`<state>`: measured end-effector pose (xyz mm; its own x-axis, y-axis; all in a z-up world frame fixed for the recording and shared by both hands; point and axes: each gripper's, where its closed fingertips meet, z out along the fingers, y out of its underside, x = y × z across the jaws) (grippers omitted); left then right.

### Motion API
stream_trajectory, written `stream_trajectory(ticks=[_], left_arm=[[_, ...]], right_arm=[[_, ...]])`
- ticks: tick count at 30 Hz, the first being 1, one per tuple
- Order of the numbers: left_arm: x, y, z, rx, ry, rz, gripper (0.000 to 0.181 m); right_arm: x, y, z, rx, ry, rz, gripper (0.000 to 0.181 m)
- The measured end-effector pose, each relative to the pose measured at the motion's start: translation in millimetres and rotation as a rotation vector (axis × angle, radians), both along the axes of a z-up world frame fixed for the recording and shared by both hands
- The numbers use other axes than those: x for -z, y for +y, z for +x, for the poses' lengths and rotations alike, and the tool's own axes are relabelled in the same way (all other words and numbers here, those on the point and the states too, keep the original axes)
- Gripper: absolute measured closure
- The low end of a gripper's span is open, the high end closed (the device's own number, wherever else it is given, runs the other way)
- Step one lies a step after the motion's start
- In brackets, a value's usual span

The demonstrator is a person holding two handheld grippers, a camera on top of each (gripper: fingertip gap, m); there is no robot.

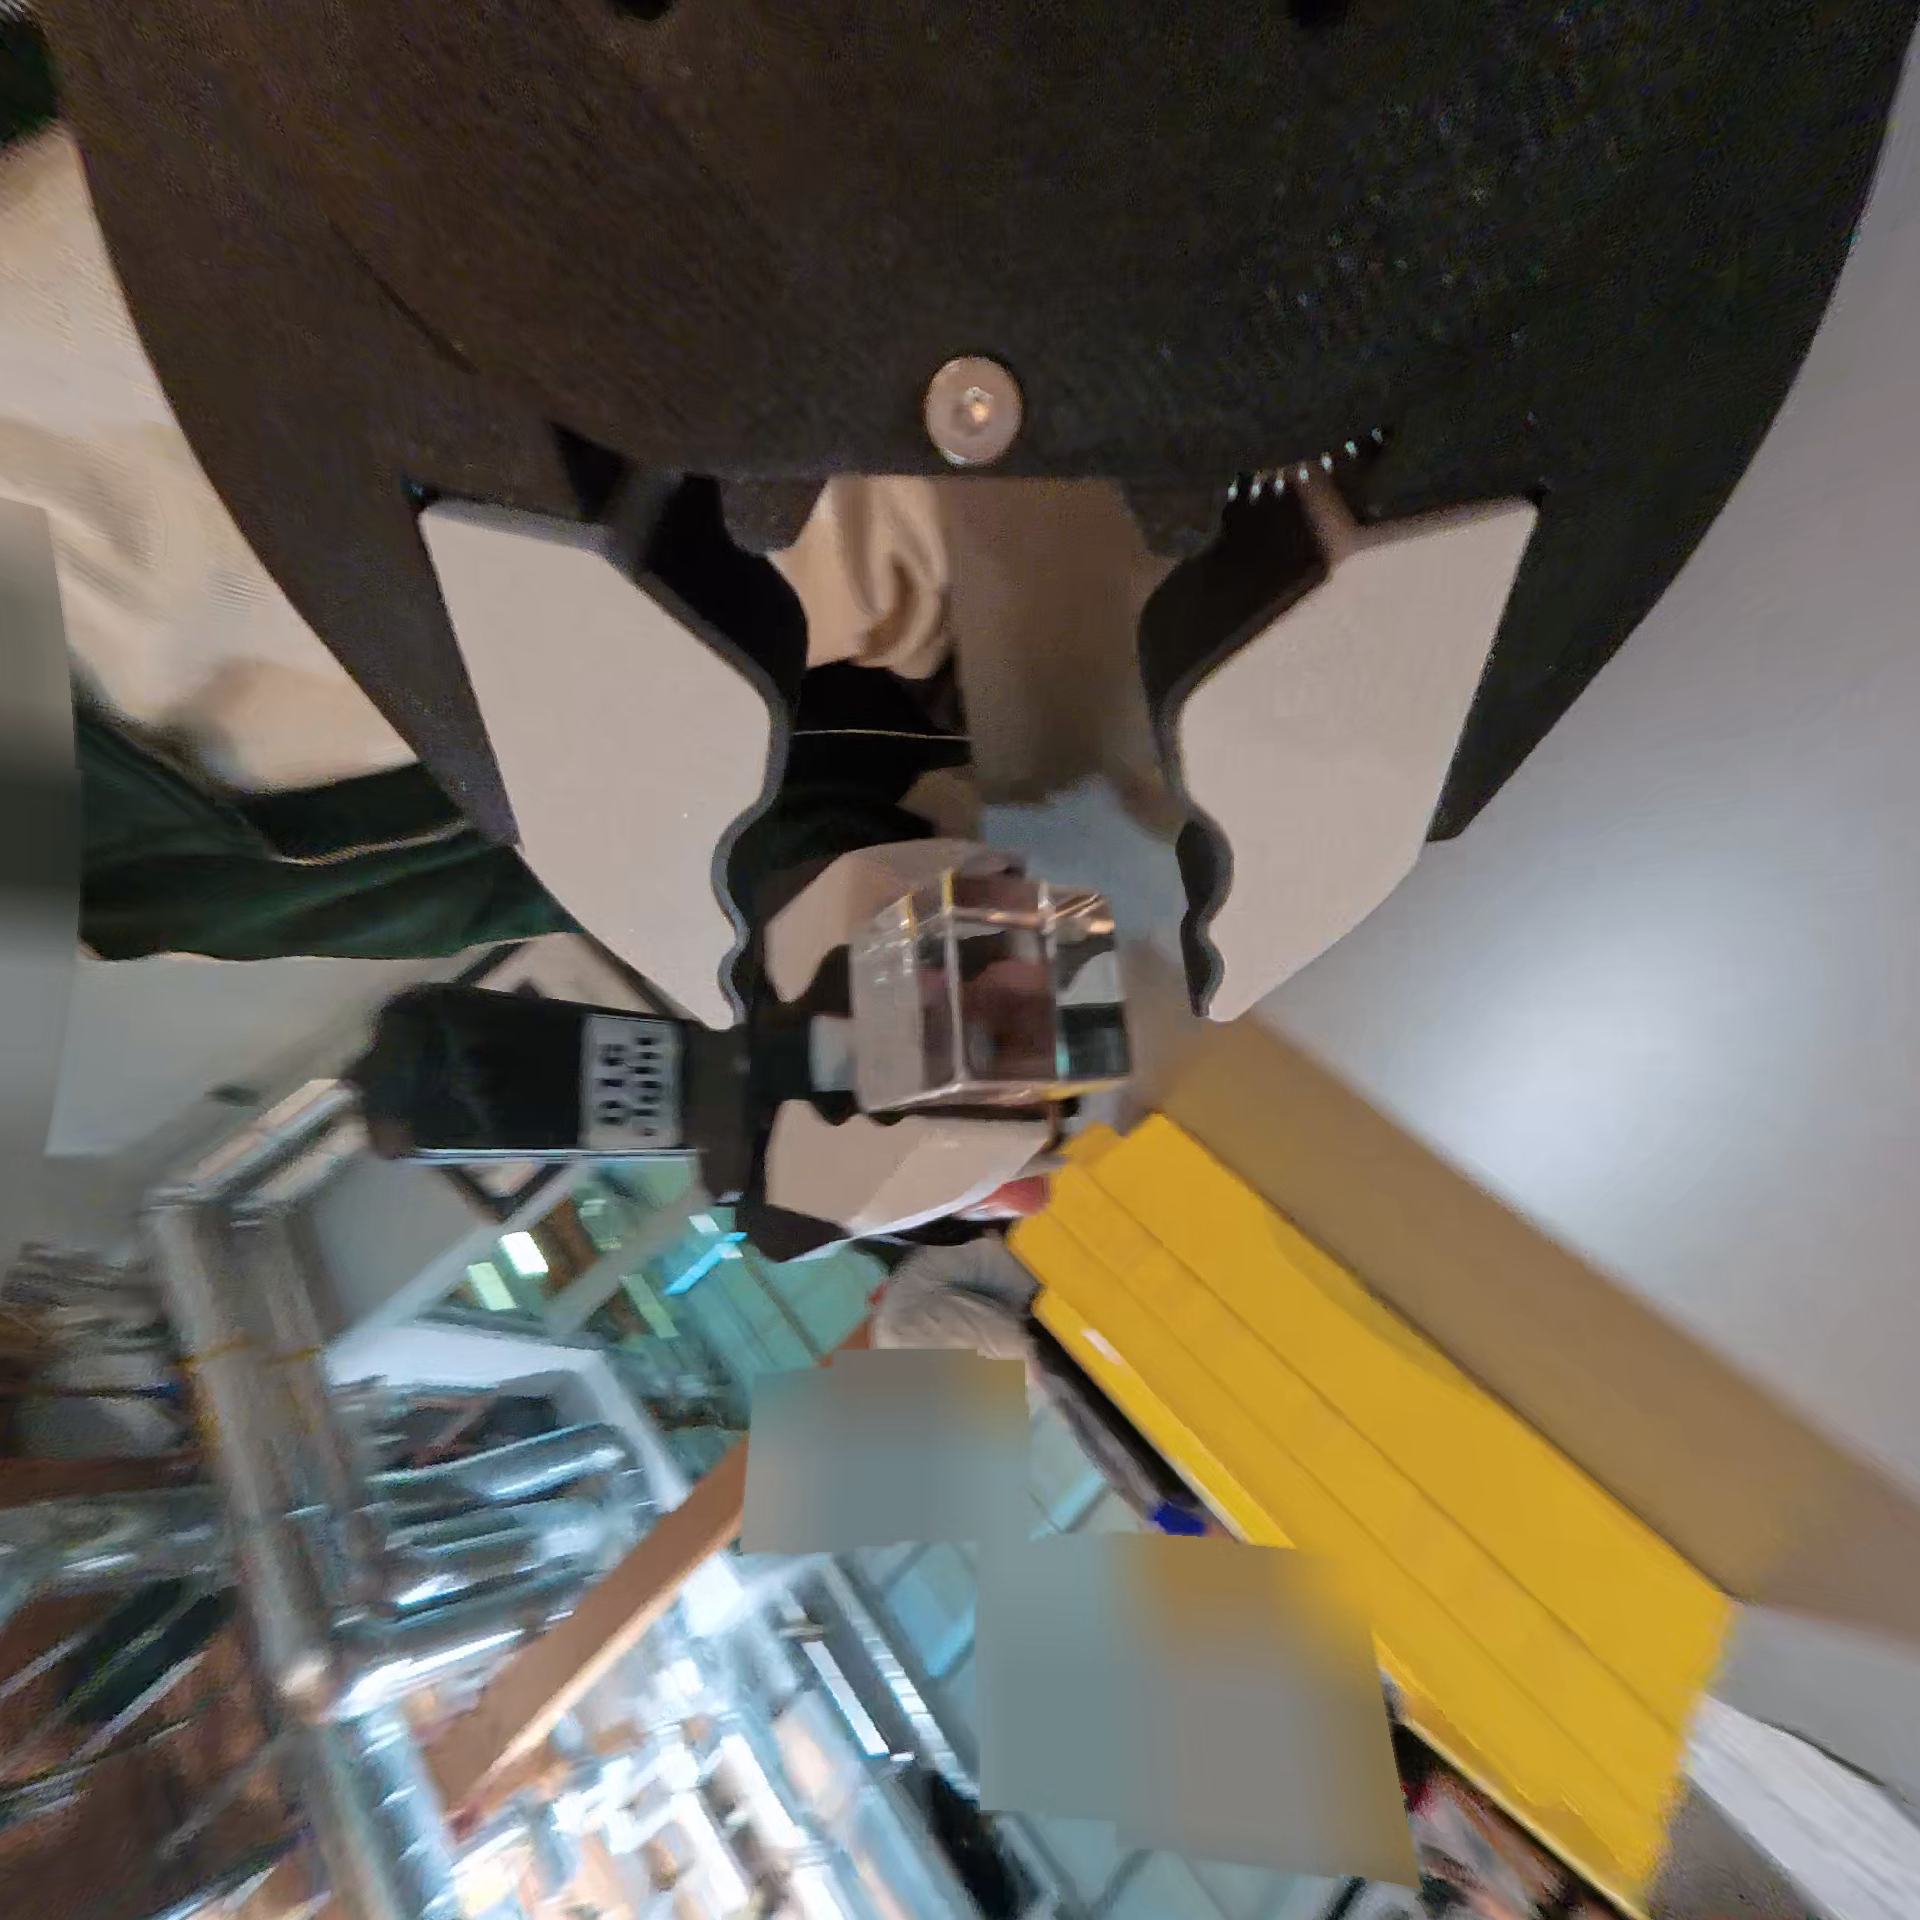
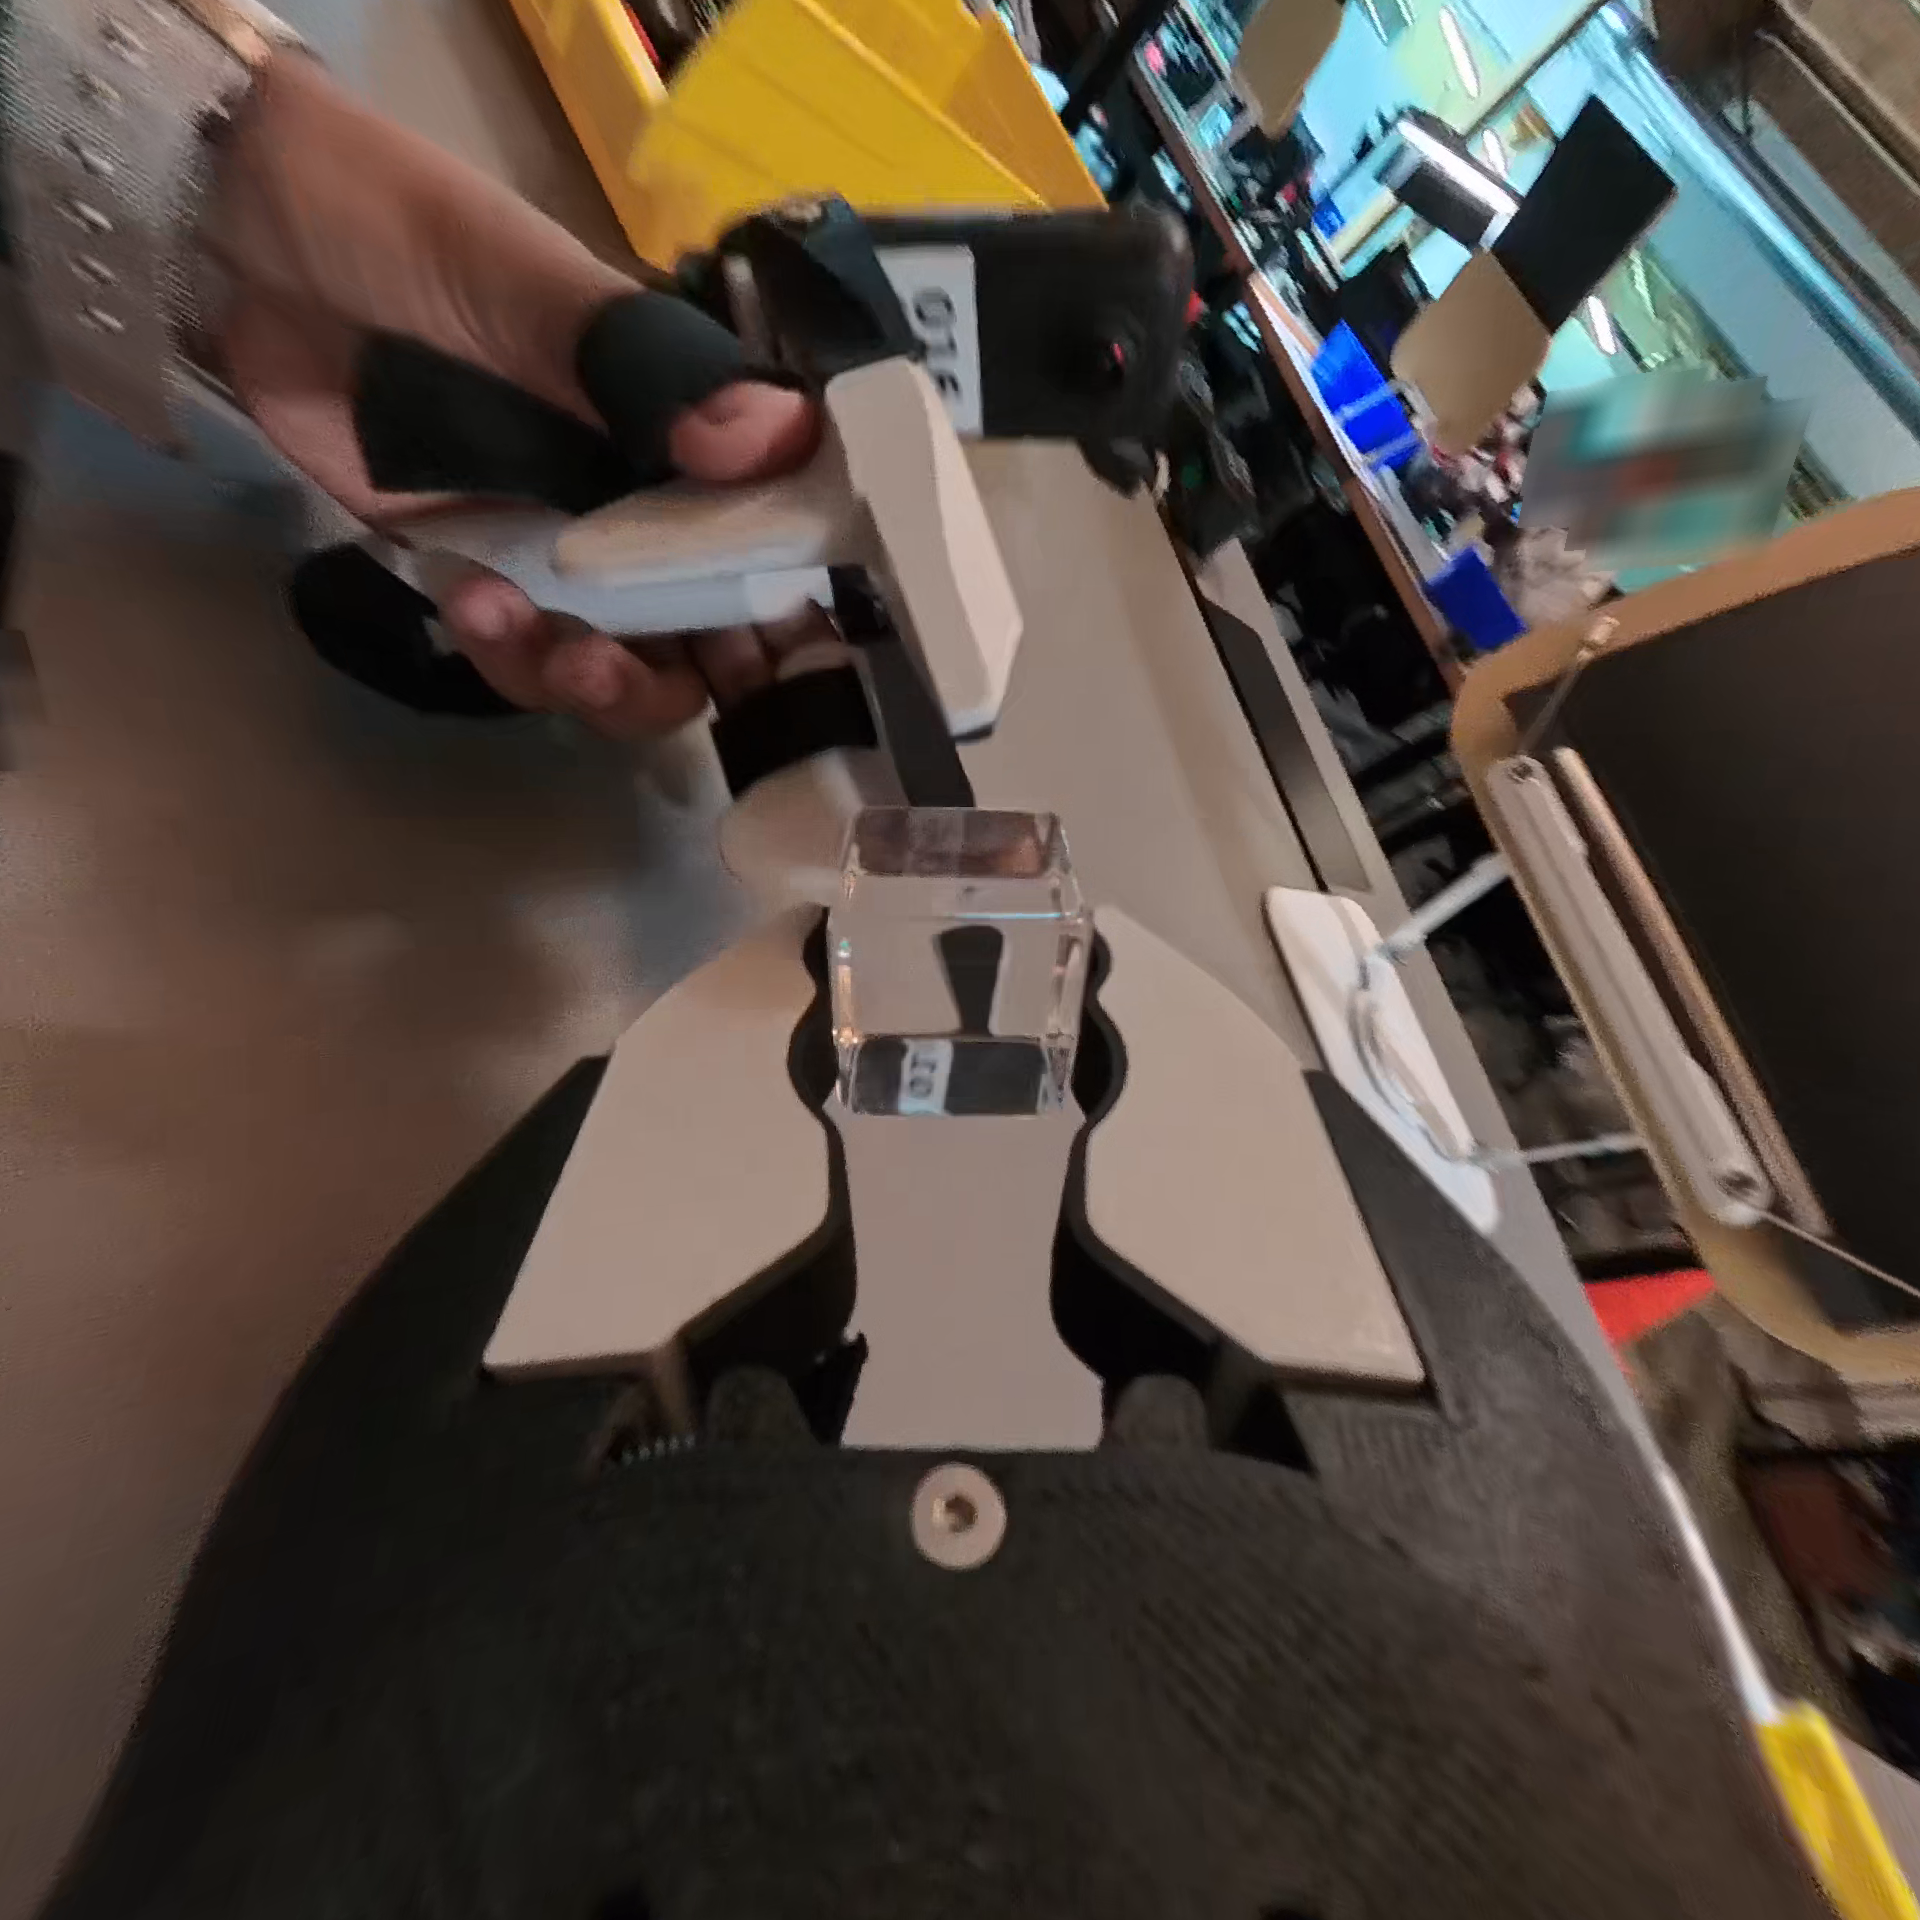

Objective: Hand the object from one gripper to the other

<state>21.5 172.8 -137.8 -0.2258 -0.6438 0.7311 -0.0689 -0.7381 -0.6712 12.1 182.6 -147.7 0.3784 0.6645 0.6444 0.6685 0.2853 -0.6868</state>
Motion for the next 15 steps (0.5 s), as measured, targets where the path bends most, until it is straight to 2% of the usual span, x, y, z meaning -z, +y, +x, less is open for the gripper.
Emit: stream_trajectory(ticks=[4,6,9,13,15], left_arm=[[25,17,0,-0.182,0.247,0.23,0.098],[23,20,2,-0.245,0.263,0.283,0.089],[25,20,6,-0.279,0.298,0.336,0.089],[35,18,8,-0.294,0.412,0.454,0.102],[34,16,10,-0.31,0.427,0.494,0.114]], right_arm=[[-1,11,9,0.152,-0.116,0.085,0.137],[6,15,12,0.207,-0.197,0.108,0.137],[15,16,9,0.248,-0.284,0.122,0.137],[18,16,9,0.3,-0.375,0.157,0.137],[21,17,11,0.327,-0.408,0.158,0.137]])
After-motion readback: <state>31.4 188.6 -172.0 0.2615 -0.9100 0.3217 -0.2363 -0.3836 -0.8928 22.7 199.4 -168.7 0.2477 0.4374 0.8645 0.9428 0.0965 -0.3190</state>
